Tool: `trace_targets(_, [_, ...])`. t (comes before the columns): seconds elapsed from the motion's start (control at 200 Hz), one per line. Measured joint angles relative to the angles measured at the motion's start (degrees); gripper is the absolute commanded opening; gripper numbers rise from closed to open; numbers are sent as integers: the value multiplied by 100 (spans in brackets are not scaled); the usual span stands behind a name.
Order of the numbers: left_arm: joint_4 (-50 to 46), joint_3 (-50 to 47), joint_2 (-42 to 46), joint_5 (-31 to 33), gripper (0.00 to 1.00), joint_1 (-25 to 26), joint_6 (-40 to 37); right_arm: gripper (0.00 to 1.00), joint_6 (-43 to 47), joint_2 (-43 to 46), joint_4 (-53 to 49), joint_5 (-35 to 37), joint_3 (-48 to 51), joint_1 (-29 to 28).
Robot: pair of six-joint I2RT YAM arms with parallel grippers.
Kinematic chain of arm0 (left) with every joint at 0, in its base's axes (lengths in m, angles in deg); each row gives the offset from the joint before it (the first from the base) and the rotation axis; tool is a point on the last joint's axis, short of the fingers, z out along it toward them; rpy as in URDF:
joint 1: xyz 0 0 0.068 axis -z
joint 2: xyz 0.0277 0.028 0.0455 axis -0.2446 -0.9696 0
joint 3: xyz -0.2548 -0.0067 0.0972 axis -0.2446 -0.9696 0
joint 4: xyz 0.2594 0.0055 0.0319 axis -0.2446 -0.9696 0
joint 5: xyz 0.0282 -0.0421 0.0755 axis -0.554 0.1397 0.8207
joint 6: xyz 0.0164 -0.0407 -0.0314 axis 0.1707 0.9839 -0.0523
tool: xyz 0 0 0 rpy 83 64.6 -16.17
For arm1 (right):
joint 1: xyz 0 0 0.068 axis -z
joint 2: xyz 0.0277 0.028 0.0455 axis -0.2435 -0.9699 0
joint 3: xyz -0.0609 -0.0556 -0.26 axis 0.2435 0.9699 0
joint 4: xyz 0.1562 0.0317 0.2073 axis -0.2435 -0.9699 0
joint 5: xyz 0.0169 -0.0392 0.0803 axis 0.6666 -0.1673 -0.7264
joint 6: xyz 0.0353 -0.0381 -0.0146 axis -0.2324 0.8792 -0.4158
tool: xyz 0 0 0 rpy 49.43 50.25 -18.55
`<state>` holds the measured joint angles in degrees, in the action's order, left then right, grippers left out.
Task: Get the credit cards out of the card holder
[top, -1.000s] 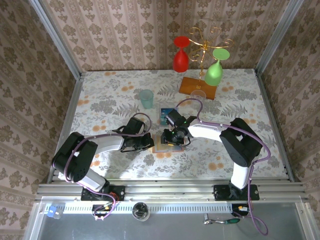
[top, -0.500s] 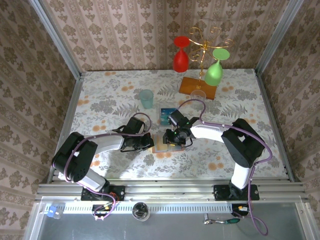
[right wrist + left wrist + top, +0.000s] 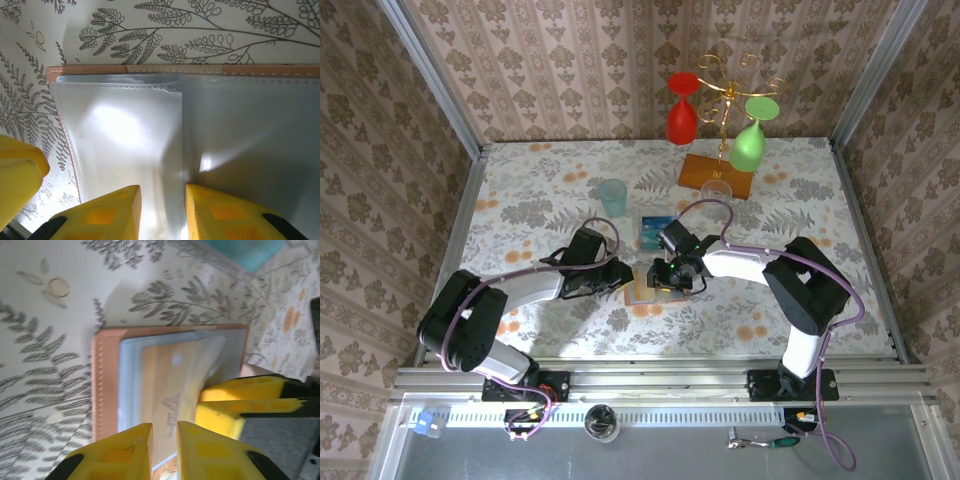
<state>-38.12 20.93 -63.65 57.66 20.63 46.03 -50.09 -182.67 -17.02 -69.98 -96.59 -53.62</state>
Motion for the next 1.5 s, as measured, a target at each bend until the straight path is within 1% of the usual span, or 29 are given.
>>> trace_targets(0.2, [439,0,-260,-151,25,15,216,29,-4,13,24,-17,22,7])
trace_targets(0.46, [737,0,-461,-227,25,120,376,29,-7,35,37,-22,55,7])
trace_targets(0.74, [907,0,-514,-273,20,157,476,31,-7,72,35,-39,68,17])
trace_targets(1.025, [920,0,-514,-275,20,164,494,32,-22,476,-46,-33,109,79])
trace_targets(1.235, [874,44,-514,-273,20,258,494,32,-2,874,-96,-17,144,264])
trace_targets(1.5, [874,334,-525,-269,20,428,498,32,20,1207,-181,-9,354,463])
